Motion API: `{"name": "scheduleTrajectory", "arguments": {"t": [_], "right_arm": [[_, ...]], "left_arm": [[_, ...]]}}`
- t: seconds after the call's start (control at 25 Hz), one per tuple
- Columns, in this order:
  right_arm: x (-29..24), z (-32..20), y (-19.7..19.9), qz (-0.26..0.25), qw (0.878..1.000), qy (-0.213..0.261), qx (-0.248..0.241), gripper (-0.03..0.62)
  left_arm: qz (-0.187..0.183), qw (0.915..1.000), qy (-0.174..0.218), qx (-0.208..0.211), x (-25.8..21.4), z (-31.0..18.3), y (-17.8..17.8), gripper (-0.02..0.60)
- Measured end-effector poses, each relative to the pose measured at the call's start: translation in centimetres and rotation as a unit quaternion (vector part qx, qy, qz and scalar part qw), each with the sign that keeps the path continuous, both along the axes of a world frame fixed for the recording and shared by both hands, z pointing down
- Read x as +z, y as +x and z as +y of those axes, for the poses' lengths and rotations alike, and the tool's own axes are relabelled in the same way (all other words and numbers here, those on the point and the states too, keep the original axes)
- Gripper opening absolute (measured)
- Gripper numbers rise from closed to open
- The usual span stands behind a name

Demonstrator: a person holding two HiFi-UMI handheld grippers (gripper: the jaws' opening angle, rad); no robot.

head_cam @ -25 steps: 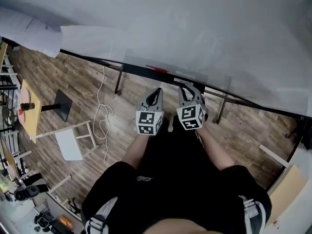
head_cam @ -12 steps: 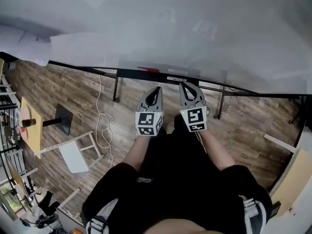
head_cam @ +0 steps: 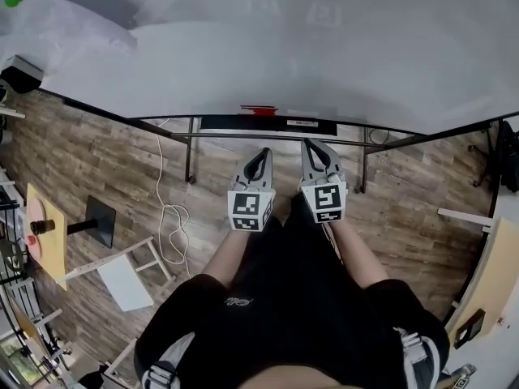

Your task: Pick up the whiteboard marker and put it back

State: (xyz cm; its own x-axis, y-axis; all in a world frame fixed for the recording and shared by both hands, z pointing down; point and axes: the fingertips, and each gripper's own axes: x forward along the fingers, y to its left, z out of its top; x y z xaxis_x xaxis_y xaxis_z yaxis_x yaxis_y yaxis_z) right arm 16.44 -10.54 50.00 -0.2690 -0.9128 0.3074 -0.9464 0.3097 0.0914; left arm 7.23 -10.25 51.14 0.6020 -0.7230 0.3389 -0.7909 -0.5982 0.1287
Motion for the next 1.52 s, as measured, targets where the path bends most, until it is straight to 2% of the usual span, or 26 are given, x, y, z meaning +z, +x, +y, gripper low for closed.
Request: {"name": "scheduleTrajectory", "arguments": {"t": [0.24, 0.52, 0.84, 1.04, 1.28, 1.52], "right_arm": [[-1.5, 3.2, -2.2, -0.003, 0.999, 0.018, 0.05, 0.003], [-4.1, 6.6, -2.7, -0.008, 0.996, 0.033, 0.078, 0.003], [-6.4, 8.7, -1.2, -0.004, 0.996, 0.049, 0.073, 0.003], [-9.0, 9.2, 0.4, 0.015, 0.994, 0.084, 0.063, 0.003], [-10.6, 10.8, 2.0, 0.011, 0.993, 0.106, 0.054, 0.002], [-11.9, 12.2, 3.2, -0.011, 0.993, 0.105, 0.062, 0.003]], "left_arm": [[0.009, 0.9996, 0.004, 0.027, -0.4, 2.8, -3.4, 0.006], [0.034, 0.9978, 0.024, 0.051, -2.7, 4.3, -4.0, 0.006], [0.03, 0.9968, 0.051, 0.055, -4.9, 5.3, -2.4, 0.007], [0.025, 0.9937, 0.091, 0.06, -7.1, 6.4, -0.9, 0.006], [0.045, 0.9949, 0.081, 0.039, -8.6, 7.8, 0.3, 0.006], [0.045, 0.9938, 0.095, 0.036, -9.8, 9.4, 2.0, 0.007]]}}
